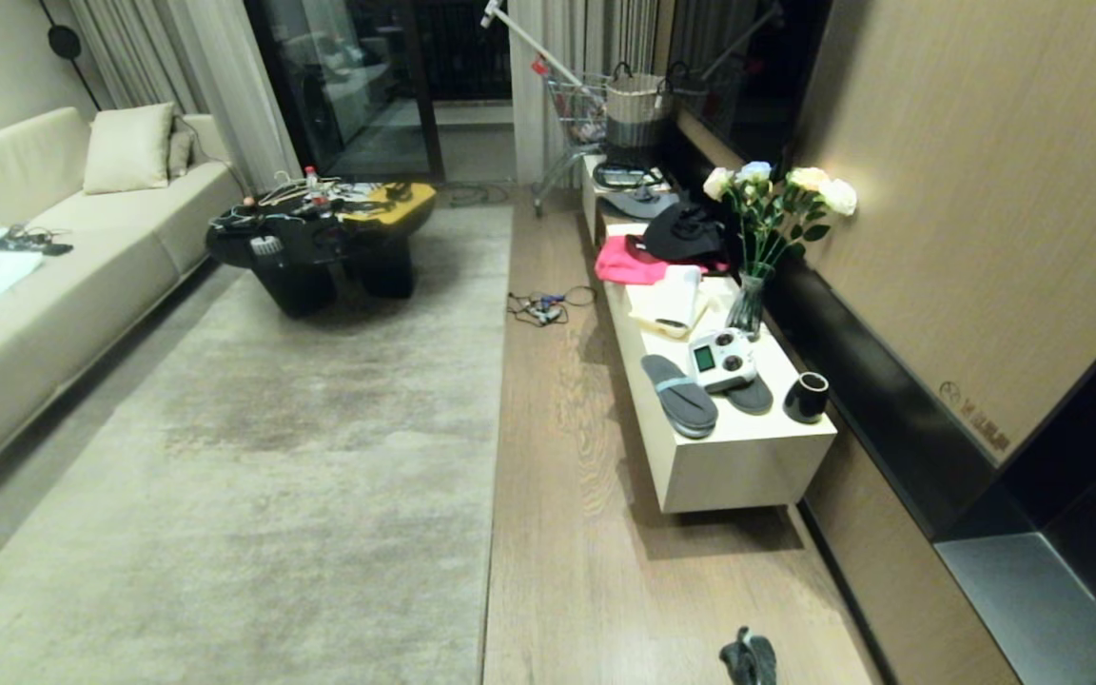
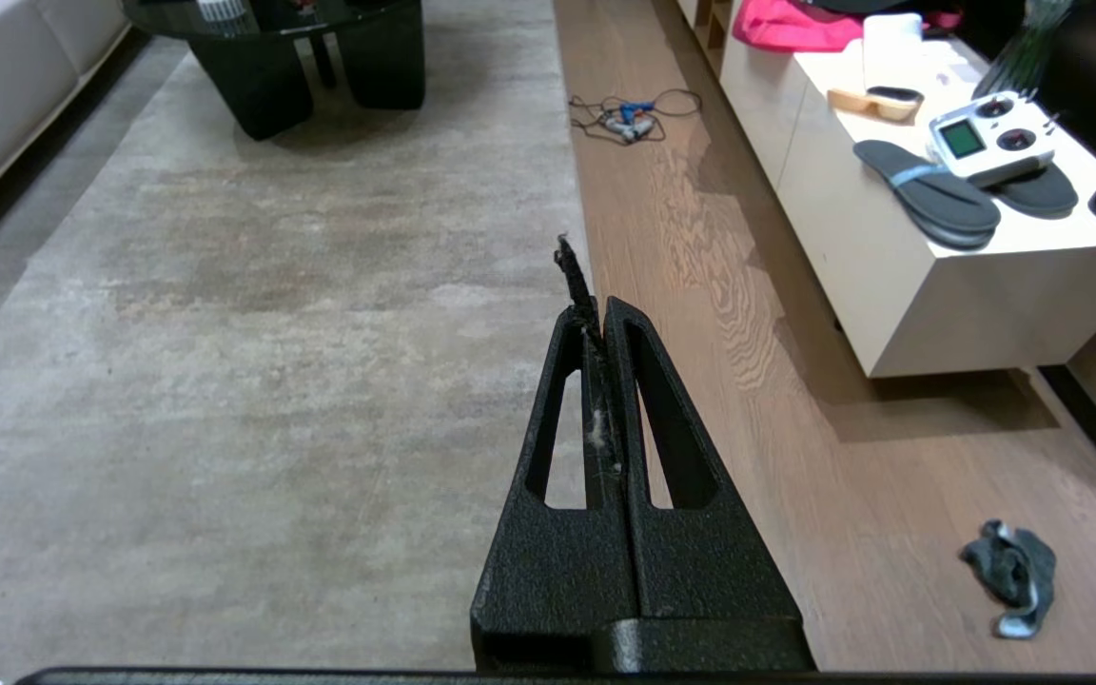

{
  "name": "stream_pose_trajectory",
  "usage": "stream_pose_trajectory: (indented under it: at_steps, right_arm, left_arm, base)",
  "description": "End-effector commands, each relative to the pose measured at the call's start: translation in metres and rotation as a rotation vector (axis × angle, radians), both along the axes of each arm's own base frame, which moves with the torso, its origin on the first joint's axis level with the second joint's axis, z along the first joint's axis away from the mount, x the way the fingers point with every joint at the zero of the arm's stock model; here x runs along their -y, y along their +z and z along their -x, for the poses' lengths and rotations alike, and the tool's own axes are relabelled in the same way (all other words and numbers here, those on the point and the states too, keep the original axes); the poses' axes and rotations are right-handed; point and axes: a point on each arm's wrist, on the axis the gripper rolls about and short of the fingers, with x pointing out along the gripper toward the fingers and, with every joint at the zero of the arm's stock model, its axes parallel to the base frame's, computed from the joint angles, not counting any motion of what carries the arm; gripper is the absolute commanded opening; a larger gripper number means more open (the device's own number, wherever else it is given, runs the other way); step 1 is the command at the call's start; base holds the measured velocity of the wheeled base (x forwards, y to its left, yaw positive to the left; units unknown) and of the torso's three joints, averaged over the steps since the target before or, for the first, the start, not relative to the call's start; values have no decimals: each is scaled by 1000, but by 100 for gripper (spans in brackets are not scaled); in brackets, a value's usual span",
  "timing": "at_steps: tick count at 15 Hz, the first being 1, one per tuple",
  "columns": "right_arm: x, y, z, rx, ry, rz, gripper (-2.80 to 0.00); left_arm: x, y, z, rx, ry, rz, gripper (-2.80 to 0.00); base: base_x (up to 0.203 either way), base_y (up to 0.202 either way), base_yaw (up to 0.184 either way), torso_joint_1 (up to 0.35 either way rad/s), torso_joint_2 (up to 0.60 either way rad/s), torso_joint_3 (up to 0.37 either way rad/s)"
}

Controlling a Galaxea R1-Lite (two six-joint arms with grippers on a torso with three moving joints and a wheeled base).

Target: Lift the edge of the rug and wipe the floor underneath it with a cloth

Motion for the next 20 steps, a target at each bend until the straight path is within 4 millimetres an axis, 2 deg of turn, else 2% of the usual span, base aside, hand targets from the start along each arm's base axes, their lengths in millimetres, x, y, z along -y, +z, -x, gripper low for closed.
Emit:
stream_pose_trajectory:
  at_steps: [1,12,20]
  right_arm:
    - [0,0,0,-1,0,1,-280]
    - [0,0,0,-1,-1,2,-280]
    - [0,0,0,-1,0,2,-280]
  left_arm:
    - [0,0,0,0,0,0,-280]
    - [0,0,0,0,0,0,-280]
    - [0,0,0,0,0,0,-280]
  base:
    - [0,0,0,234,-598,-371]
    - [0,0,0,165,-406,-239]
    - [0,0,0,3,-6,-4]
